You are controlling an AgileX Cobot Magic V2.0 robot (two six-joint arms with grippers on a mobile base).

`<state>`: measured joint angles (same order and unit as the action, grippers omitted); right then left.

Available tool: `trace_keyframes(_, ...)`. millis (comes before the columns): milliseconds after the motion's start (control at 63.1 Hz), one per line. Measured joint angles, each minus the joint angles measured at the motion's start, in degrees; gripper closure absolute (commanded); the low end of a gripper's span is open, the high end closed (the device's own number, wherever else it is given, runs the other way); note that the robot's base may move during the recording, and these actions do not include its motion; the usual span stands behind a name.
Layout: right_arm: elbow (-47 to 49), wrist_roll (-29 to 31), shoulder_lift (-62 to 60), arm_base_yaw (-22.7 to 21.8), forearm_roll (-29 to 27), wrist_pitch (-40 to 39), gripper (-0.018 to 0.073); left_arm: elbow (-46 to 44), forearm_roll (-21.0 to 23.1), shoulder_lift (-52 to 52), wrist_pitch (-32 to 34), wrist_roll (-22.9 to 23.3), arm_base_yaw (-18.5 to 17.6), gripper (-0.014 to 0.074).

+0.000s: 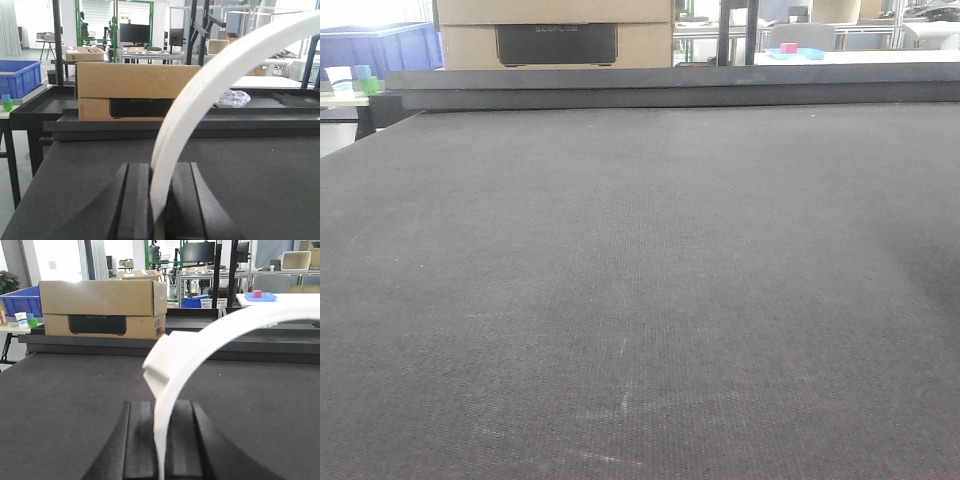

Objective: Grab PVC pipe and place in blue bin
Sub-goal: 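Drive the base away from the table carrying both pieces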

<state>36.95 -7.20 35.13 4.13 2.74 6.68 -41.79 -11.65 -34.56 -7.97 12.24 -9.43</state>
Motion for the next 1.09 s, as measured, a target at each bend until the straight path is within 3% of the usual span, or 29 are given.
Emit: trace_keyframes(1094, 0.00, 0.01, 0.00, 0.00, 0.22, 0.19, 0.0727, 0.10, 0.00, 2.49, -3.30, 0.00, 0.00, 0.0707)
